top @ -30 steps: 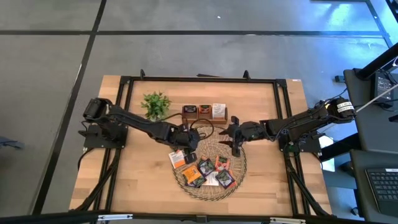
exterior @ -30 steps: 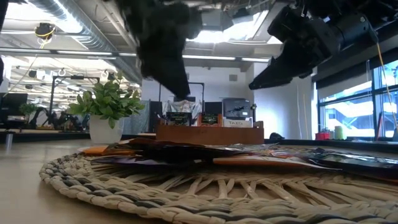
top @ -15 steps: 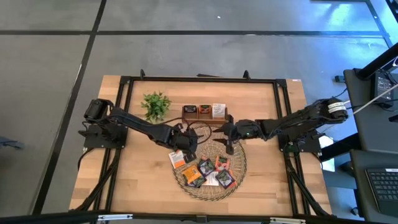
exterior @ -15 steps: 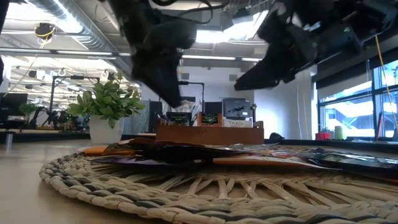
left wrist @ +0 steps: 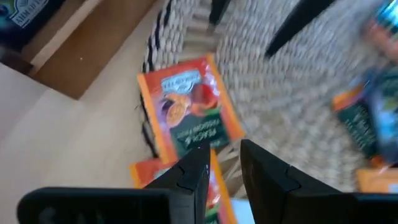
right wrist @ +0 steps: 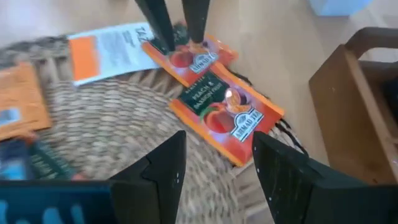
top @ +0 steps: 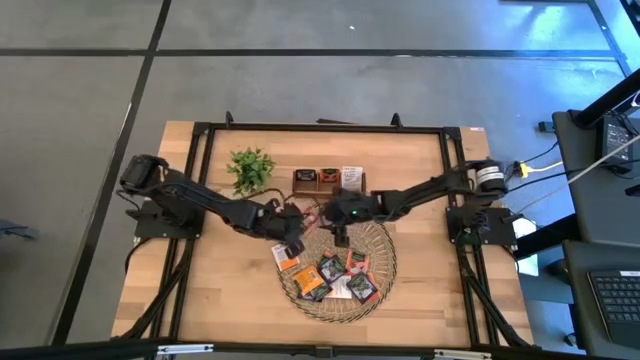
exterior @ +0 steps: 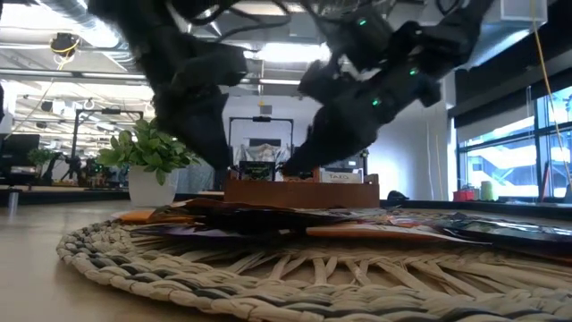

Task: Pick & Place Tea
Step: Put the orange and black tea bag into the middle section of the wooden organizer

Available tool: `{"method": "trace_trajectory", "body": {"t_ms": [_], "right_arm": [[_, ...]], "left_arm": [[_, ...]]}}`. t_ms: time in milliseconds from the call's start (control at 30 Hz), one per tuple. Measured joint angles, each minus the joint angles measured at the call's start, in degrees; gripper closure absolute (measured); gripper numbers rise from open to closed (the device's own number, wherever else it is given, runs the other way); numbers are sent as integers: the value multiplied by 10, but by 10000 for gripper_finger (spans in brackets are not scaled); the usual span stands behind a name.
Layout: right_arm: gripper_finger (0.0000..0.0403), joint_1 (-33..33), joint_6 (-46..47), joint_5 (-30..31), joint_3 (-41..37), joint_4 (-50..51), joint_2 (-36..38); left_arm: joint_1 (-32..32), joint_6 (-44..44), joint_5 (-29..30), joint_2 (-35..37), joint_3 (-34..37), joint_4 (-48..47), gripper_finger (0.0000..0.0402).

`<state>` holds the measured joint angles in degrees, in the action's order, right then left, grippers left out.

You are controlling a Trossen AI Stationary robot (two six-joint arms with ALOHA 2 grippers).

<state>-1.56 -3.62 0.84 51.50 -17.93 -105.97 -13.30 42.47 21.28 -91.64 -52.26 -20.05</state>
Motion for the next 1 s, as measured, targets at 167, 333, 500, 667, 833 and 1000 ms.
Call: {"method": "trace_trajectory", "body": {"t_ms": [167,333,500,667,833,1000], "right_arm": [[217,10,-2,0,28,4,-38],[217,13,-27,0,44,5,-59],[217,20,-10,-11,49,3,-64],[217,27,5,-11,49,7,-64],[217,33,28,-11,49,6,-64],[217,35,18,-41,49,6,-64]], "left_arm": [[-12,20,5,52,104,177,315],[-25,18,12,60,144,279,315],[-29,17,23,60,145,281,315],[-31,4,30,59,145,287,315],[-31,4,31,59,145,294,316],[-31,3,31,59,145,294,316]]}}
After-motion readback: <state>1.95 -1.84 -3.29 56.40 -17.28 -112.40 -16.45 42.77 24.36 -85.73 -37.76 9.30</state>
